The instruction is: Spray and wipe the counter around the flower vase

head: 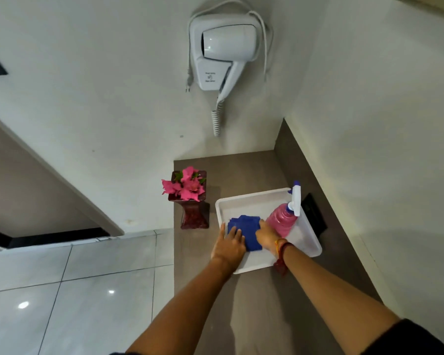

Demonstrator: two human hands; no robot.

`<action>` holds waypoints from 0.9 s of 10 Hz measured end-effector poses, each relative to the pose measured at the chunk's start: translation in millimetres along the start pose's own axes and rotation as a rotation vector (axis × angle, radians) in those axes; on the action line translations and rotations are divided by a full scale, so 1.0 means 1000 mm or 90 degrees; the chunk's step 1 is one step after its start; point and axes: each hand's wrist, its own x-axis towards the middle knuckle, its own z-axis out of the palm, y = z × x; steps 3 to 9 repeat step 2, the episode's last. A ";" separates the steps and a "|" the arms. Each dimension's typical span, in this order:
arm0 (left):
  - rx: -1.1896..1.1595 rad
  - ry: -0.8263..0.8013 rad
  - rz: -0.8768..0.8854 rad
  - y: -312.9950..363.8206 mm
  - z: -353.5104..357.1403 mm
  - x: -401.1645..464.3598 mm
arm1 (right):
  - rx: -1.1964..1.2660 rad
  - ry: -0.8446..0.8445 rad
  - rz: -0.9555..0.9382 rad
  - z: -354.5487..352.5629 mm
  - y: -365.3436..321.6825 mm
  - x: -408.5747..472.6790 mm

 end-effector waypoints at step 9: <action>-0.041 0.017 -0.023 -0.009 -0.012 -0.002 | -0.001 0.001 0.005 0.004 -0.014 -0.003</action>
